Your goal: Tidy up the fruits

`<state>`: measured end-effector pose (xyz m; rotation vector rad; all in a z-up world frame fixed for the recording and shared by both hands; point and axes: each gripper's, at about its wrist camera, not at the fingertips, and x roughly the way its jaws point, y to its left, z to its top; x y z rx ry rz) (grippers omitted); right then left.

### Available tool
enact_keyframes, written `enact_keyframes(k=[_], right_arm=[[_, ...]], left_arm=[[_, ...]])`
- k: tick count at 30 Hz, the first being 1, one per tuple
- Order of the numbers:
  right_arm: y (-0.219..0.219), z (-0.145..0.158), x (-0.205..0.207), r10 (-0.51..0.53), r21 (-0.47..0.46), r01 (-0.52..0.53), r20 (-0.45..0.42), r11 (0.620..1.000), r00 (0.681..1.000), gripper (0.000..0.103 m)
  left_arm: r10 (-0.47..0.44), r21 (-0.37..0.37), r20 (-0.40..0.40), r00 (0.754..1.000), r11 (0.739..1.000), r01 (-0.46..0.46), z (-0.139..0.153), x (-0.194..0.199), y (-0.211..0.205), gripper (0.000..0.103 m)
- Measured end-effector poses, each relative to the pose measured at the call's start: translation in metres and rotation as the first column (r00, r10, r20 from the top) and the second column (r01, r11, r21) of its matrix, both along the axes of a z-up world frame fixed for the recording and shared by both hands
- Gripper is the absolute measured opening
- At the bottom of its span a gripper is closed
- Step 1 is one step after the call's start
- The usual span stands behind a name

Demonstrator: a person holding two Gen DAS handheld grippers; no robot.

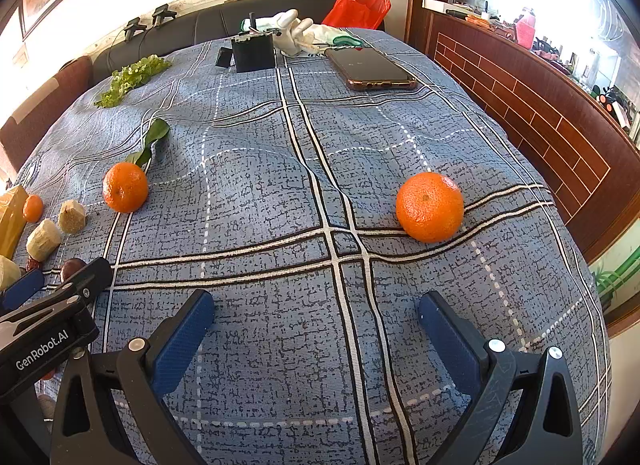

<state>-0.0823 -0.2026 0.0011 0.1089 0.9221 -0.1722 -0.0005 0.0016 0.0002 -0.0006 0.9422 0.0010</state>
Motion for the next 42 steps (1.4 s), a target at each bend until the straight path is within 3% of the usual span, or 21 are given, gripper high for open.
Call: enact_keyframes(k=[13, 23, 30, 31, 33, 35, 38, 42], right_arm=[[0.000, 0.000, 0.000, 0.000, 0.000, 0.000, 0.000, 1.000, 1.000, 0.103], [-0.001, 0.001, 0.003, 0.008, 0.003, -0.008, -0.001, 1.000, 1.000, 0.103], [-0.003, 0.004, -0.008, 0.014, 0.023, -0.013, -0.068, 1.000, 0.998, 0.103], [-0.003, 0.004, -0.010, 0.011, 0.024, -0.009, -0.075, 1.000, 0.997, 0.103], [-0.001, 0.004, -0.013, 0.015, 0.021, -0.013, -0.078, 1.000, 0.997, 0.103], [-0.001, 0.004, -0.016, 0.023, 0.023, -0.021, -0.083, 1.000, 0.996, 0.103], [0.000, 0.004, -0.020, 0.041, 0.026, -0.038, -0.094, 0.999, 0.995, 0.103], [0.000, 0.004, -0.028, 0.052, 0.024, -0.050, -0.081, 0.998, 0.995, 0.103]], left_arm=[[-0.012, 0.000, -0.004, 1.000, 1.000, 0.012, 0.000, -0.001, -0.001, 0.103], [-0.069, 0.006, -0.074, 0.995, 0.998, 0.070, 0.002, -0.017, -0.001, 0.103], [-0.130, -0.014, -0.098, 0.987, 0.992, 0.129, 0.004, -0.043, 0.002, 0.103], [-0.132, -0.029, -0.091, 0.987, 0.991, 0.130, 0.005, -0.049, 0.004, 0.102], [-0.138, -0.088, -0.062, 0.988, 0.987, 0.133, 0.013, -0.062, 0.012, 0.089], [-0.146, -0.125, -0.004, 0.989, 0.981, 0.145, 0.027, -0.075, 0.023, 0.083], [-0.125, -0.120, 0.140, 0.982, 0.983, 0.143, 0.061, -0.102, 0.045, 0.083], [-0.057, -0.069, 0.310, 0.949, 0.994, 0.082, 0.106, -0.135, 0.091, 0.084]])
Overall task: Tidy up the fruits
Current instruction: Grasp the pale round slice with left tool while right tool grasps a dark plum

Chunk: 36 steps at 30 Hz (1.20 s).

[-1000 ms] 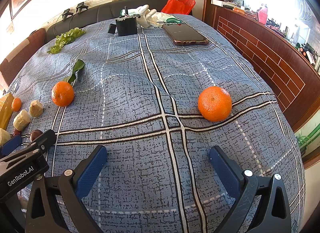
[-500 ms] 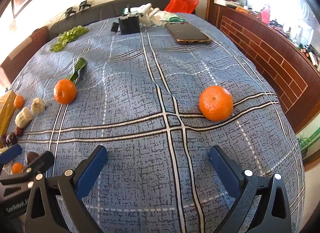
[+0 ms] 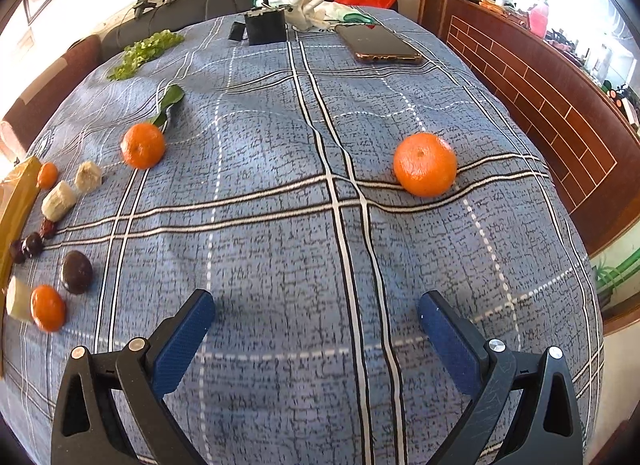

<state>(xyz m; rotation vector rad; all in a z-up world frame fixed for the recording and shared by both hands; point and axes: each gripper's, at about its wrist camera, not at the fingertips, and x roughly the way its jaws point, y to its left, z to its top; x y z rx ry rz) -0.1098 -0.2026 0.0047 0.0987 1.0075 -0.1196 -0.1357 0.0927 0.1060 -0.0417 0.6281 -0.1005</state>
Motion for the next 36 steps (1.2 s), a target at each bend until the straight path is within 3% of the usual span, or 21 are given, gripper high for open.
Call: enact_keyframes(k=[5, 7, 9, 12, 15, 18, 22, 29, 31, 36], right_arm=[[0.003, 0.002, -0.001, -0.018, -0.015, 0.018, -0.010, 1.000, 1.000, 0.103], [0.007, 0.009, -0.006, -0.007, 0.002, 0.007, 0.009, 1.000, 1.000, 0.097], [0.017, 0.023, -0.015, 0.045, 0.058, -0.050, 0.080, 0.997, 0.996, 0.095], [0.042, 0.043, -0.021, 0.169, 0.114, -0.191, 0.179, 0.975, 0.969, 0.094], [0.071, 0.046, -0.016, 0.293, 0.169, -0.327, 0.199, 0.930, 0.935, 0.087], [0.096, 0.039, -0.006, 0.368, 0.170, -0.398, 0.184, 0.901, 0.911, 0.076], [0.109, 0.028, 0.003, 0.385, 0.187, -0.415, 0.177, 0.890, 0.906, 0.070], [0.102, 0.015, 0.017, 0.369, 0.267, -0.398, 0.151, 0.878, 0.917, 0.059], [0.101, 0.012, 0.021, 0.368, 0.284, -0.394, 0.139, 0.874, 0.919, 0.052], [0.103, 0.010, 0.023, 0.376, 0.276, -0.402, 0.143, 0.873, 0.915, 0.051]], left_arm=[[0.135, 0.014, 0.095, 0.986, 0.991, -0.137, 0.027, -0.020, 0.053, 0.084], [0.138, -0.017, 0.107, 0.985, 0.990, -0.137, 0.029, -0.022, 0.070, 0.084], [0.124, -0.049, 0.100, 0.987, 0.992, -0.119, 0.024, -0.020, 0.079, 0.085], [0.112, -0.081, 0.037, 0.993, 0.991, -0.108, 0.010, -0.011, 0.083, 0.085], [0.064, -0.139, -0.028, 0.998, 0.988, -0.068, -0.008, -0.003, 0.079, 0.083], [0.031, -0.142, -0.072, 0.997, 0.989, -0.041, -0.021, 0.003, 0.073, 0.064], [-0.020, -0.145, -0.107, 0.994, 0.989, 0.005, -0.033, 0.009, 0.066, 0.064], [-0.132, -0.072, -0.174, 0.976, 0.990, 0.122, -0.054, 0.020, 0.038, 0.064], [-0.138, -0.056, -0.203, 0.969, 0.990, 0.129, -0.063, 0.026, 0.034, 0.064], [-0.156, -0.074, -0.240, 0.958, 0.987, 0.142, -0.075, 0.044, 0.030, 0.062]])
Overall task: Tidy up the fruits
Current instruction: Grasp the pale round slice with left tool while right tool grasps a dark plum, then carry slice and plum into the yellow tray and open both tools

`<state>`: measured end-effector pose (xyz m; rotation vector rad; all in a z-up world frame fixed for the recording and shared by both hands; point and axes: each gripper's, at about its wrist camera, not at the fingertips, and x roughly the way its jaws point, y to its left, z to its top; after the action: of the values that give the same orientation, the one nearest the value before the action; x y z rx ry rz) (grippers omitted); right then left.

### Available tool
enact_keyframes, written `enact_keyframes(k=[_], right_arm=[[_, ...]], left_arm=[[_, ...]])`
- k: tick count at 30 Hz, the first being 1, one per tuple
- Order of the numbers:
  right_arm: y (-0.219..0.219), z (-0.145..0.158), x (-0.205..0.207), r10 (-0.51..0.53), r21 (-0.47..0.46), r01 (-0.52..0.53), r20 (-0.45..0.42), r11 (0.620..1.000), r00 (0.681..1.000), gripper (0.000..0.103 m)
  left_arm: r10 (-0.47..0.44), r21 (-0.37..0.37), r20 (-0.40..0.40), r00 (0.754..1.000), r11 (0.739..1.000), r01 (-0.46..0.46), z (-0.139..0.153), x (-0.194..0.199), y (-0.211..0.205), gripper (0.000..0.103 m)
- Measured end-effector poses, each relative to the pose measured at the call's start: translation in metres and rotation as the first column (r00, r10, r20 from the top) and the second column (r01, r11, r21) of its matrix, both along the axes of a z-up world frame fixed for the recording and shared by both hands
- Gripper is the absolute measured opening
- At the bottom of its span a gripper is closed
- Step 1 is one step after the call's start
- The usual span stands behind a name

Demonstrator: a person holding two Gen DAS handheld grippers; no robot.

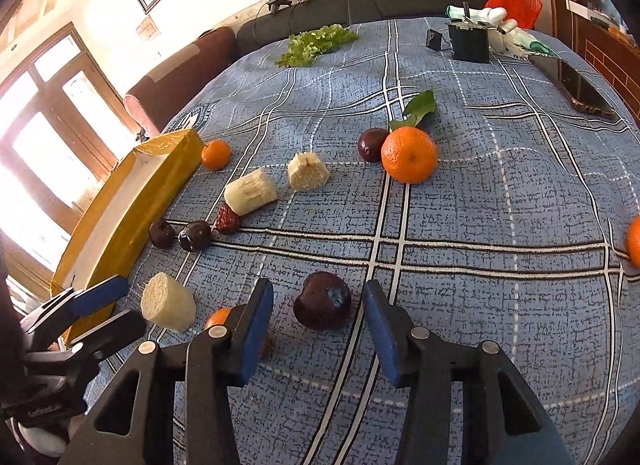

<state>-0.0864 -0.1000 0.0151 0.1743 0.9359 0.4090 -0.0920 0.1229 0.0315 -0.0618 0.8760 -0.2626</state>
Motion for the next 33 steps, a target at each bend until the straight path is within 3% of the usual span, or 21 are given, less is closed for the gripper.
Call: enact_keyframes(k=[1, 3, 6, 10, 14, 20, 26, 29, 33], right_arm=[[0.001, 0.000, 0.000, 0.003, -0.010, -0.003, 0.003, 1.000, 1.000, 0.051], [0.005, 0.000, 0.000, 0.009, -0.036, -0.009, 0.011, 0.999, 1.000, 0.051], [0.009, 0.000, -0.001, 0.014, -0.079, -0.012, 0.024, 0.997, 1.000, 0.049], [0.009, -0.001, -0.003, 0.013, -0.094, -0.010, 0.027, 0.996, 1.000, 0.031], [0.005, 0.002, -0.006, 0.006, -0.077, -0.004, 0.029, 0.997, 1.000, 0.031], [0.001, 0.024, -0.024, -0.001, -0.069, 0.006, 0.076, 0.998, 0.997, 0.031], [0.021, 0.055, -0.045, 0.043, -0.061, -0.035, 0.131, 0.998, 0.990, 0.031], [0.044, 0.073, -0.054, 0.098, -0.049, -0.092, 0.155, 0.995, 0.983, 0.031], [0.094, 0.090, -0.060, 0.202, -0.011, -0.203, 0.161, 0.979, 0.966, 0.031]], left_arm=[[-0.005, 0.004, -0.005, 1.000, 1.000, 0.005, -0.002, 0.002, -0.002, 0.061], [-0.020, 0.007, -0.030, 0.999, 1.000, 0.020, -0.009, 0.008, -0.005, 0.047], [-0.031, 0.006, -0.078, 0.996, 0.999, 0.032, -0.019, 0.016, -0.010, 0.037], [-0.023, 0.025, -0.093, 0.995, 0.999, 0.026, -0.021, 0.017, -0.012, 0.036], [-0.013, 0.057, -0.087, 0.996, 0.998, 0.018, -0.020, 0.016, -0.016, 0.035], [0.046, -0.029, -0.072, 0.996, 0.998, -0.048, -0.008, 0.005, 0.002, 0.035], [0.137, -0.101, 0.011, 0.990, 0.986, -0.136, 0.033, -0.022, 0.042, 0.035], [0.220, -0.095, 0.058, 0.974, 0.972, -0.214, 0.053, -0.037, 0.074, 0.035], [0.356, -0.060, 0.086, 0.931, 0.934, -0.352, 0.062, -0.051, 0.124, 0.035]])
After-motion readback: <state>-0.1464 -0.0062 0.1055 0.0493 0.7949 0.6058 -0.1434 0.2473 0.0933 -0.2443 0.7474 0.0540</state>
